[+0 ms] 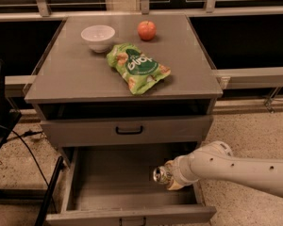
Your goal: Place 7up can into middle drawer
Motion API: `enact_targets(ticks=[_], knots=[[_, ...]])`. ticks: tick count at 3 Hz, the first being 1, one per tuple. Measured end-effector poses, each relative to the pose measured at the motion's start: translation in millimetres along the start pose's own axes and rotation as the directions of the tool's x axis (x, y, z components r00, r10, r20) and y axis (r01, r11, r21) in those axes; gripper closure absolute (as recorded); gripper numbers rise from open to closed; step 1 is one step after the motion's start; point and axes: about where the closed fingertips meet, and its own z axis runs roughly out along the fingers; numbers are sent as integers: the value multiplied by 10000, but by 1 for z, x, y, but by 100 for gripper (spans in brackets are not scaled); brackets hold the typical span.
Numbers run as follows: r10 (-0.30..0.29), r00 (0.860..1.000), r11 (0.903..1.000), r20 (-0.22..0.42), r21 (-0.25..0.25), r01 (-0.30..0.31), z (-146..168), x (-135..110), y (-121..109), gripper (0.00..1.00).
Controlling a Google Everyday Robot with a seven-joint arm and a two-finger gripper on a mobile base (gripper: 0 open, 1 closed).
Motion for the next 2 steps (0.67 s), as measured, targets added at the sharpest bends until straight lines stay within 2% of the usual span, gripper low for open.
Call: enact_targets(ticks=[1,2], knots=[[-55,10000,10000,-52,-4,55,8,5,1,100],[-72,10000,10000,-13,-6,72,41,18,0,100]])
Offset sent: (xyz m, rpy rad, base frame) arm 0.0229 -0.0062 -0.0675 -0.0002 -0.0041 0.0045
